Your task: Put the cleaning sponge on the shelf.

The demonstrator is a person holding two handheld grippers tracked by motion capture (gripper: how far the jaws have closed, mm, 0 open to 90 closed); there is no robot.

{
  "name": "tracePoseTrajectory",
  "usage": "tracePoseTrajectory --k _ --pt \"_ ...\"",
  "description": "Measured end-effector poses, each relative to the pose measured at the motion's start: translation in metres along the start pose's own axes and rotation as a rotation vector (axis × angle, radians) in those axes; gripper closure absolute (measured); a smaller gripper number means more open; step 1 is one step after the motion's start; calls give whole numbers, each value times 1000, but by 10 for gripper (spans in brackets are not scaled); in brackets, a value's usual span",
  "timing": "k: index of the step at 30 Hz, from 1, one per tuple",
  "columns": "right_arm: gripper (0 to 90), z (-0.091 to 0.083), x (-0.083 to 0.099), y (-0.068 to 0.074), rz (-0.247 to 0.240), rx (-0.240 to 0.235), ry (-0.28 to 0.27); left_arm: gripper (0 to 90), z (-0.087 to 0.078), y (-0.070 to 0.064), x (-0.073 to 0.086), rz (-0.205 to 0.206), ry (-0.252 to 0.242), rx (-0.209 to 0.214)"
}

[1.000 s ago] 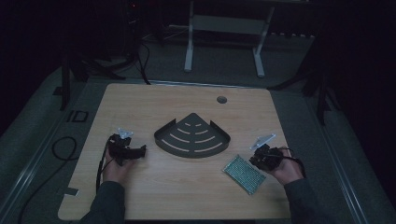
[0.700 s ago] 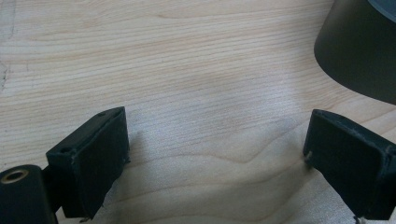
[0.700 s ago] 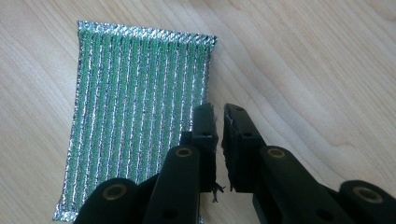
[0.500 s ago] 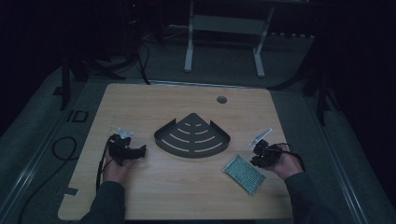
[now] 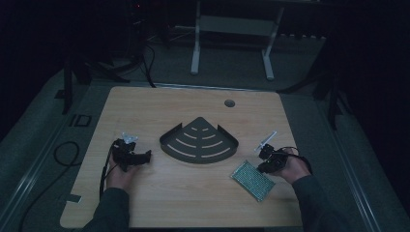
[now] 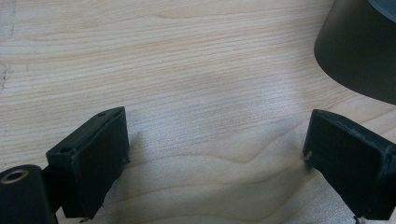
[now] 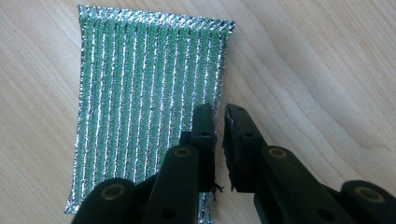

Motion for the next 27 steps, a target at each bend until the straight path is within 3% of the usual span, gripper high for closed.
tracePoseTrajectory --k 16,27 --pt "822 7 1 -4 8 -55 33 72 0 0 0 0 0 0" --pt "821 4 -4 -4 9 -72 19 72 0 0 0 0 0 0"
Point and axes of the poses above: each handheld gripper's, and its own axes: z roughly forward along the jaws, x roughly out of its underside, y roughly to its left, the point moved 4 cm from there along z, roughly forward along the jaws, and after that the axes turned 1 degree about -z, right-handed, at the moved point
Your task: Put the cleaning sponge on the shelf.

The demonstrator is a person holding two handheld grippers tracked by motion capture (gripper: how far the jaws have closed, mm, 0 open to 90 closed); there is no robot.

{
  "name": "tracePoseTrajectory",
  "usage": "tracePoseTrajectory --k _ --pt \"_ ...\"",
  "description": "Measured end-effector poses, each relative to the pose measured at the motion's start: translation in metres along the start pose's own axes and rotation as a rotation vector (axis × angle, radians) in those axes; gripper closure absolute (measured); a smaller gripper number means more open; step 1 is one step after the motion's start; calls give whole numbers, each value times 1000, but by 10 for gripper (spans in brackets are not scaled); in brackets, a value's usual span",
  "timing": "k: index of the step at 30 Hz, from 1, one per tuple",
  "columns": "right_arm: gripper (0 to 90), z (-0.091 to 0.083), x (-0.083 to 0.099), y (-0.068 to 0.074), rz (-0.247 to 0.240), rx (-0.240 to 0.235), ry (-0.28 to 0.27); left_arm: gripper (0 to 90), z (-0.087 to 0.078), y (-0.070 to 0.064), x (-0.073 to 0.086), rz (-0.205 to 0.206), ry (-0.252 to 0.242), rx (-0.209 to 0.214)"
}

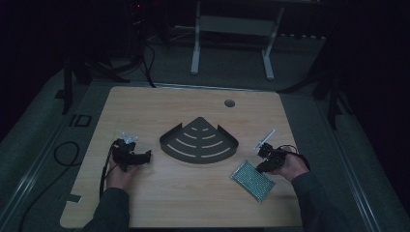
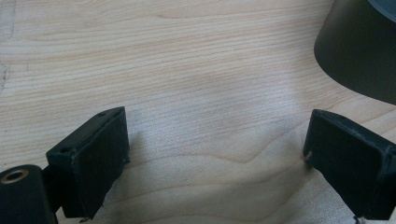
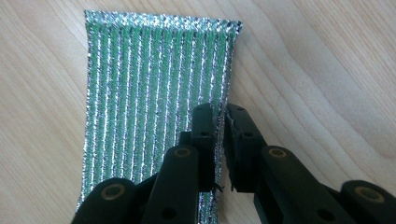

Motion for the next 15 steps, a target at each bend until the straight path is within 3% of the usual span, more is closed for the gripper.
tracePoseTrajectory --k 6,15 --pt "820 4 0 1 -3 -12 11 71 0 0 0 0 0 0" --pt "815 10 2 -5 36 -53 18 72 0 0 0 0 0 0"
Point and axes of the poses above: each handheld gripper's, and its own axes: z roughly forward along the jaws, x roughly out of its underside, y roughly to its left, the point moved 4 cm from there along z, roughly forward along the jaws, and after that the axes turned 1 degree about -z, right-handed, at the moved point
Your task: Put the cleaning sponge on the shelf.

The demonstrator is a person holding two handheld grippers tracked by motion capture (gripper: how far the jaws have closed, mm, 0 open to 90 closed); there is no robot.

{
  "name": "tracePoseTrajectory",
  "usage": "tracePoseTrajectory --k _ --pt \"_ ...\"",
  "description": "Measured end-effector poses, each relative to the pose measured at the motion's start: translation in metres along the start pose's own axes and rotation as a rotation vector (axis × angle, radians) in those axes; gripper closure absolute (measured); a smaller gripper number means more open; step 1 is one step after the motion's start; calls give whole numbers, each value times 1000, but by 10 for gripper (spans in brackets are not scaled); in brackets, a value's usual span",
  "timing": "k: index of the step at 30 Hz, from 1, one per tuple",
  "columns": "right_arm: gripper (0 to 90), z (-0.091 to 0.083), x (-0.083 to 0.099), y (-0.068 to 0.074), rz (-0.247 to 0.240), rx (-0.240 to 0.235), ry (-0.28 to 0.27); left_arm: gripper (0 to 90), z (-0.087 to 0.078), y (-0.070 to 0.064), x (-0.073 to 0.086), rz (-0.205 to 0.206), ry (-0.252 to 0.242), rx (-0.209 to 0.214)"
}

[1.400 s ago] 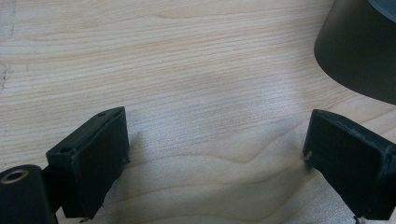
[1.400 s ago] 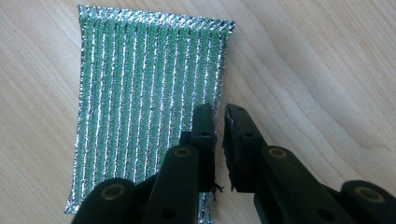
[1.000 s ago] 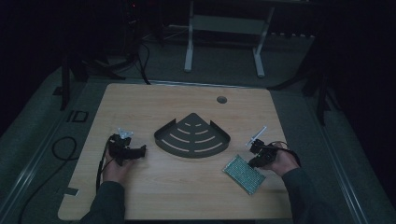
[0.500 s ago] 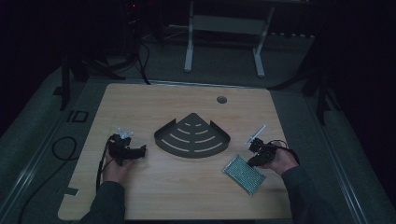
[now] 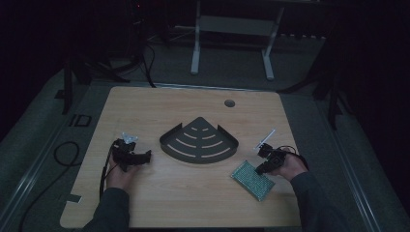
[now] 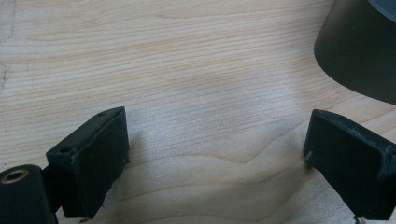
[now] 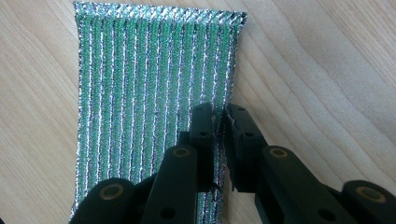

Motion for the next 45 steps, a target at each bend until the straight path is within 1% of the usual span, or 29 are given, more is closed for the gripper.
tracePoseTrajectory --k 2,4,5,6,8,11,14,17,20,24,29,33,39,45 --pt "815 0 0 -1 -2 -3 0 71 0 0 0 0 0 0" --pt "815 1 0 -3 11 -24 5 72 0 0 0 0 0 0" --pt "815 1 0 -3 11 -24 5 72 0 0 0 0 0 0" --pt "817 2 0 -5 22 -45 5 71 0 0 0 0 0 0" --pt "824 2 0 -6 32 -56 8 71 0 0 0 -1 0 0" --pt "838 2 0 -6 32 -63 14 71 0 0 0 0 0 0" --pt "860 2 -1 -6 18 -67 22 71 0 0 0 -1 0 0" --pt "872 2 -2 -6 10 -60 26 72 0 0 0 -1 0 0" --pt "882 1 -3 -3 -2 -40 39 71 0 0 0 -1 0 0" --pt "887 1 -4 -4 -8 -44 40 71 0 0 0 -1 0 0" --pt "894 0 -5 -3 -15 -30 41 72 0 0 0 -1 0 0" --pt "896 -2 -5 0 -9 -16 29 71 0 0 0 0 0 0" --pt "896 -8 -6 3 -29 -11 22 72 0 0 0 -1 0 0" --pt "897 -14 -8 3 -30 -7 12 72 0 0 0 -1 0 0"
Point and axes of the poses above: each handheld gripper's, and its own axes: z roughly forward along the jaws, x roughly out of its underside, y roughly to its left, the point moved 4 cm from there along z, roughly forward along the jaws, and after that the axes turned 1 degree about -z, right-handed, at the moved point
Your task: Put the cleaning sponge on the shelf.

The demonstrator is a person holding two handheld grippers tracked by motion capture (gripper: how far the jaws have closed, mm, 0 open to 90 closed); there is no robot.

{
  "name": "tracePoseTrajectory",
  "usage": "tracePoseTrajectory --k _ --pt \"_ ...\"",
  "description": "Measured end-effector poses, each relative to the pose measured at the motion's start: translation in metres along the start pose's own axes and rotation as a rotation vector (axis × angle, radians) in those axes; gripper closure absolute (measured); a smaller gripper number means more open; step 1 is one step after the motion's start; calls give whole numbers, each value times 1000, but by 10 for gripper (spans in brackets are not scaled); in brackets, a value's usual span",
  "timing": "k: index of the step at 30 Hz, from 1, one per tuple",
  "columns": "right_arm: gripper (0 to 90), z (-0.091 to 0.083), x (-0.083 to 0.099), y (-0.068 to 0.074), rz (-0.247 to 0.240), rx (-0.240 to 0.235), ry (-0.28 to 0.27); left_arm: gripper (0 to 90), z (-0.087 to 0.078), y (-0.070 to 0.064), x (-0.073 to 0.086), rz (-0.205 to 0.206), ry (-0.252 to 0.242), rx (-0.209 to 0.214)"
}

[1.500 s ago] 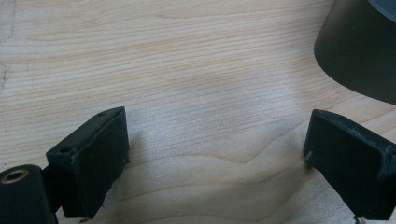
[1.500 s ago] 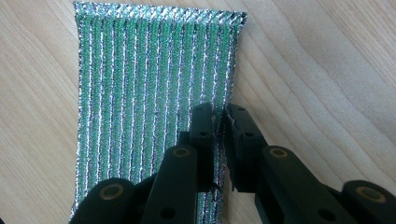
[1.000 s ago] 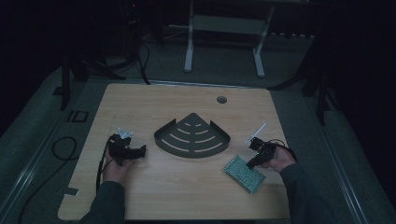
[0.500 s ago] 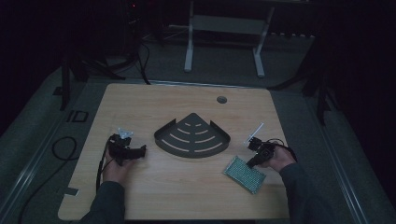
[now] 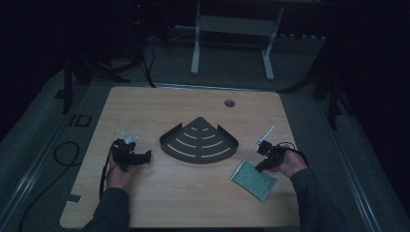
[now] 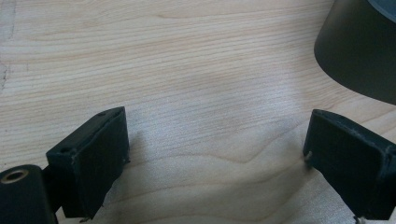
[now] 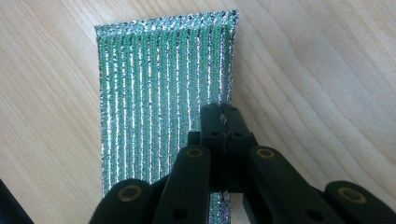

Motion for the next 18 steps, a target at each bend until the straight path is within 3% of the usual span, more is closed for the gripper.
tracePoseTrajectory --k 18 --pt "899 -28 -10 2 -23 31 -39 72 0 0 0 0 0 0"
Point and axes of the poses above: each handheld gripper's, and its own axes: z roughly forward along the jaws, x roughly out of its underside, y roughly to its left, the point moved 4 cm from there along z, roughly forward along the jaws, and after that the axes turned 1 degree about -z, right-handed, at the moved point
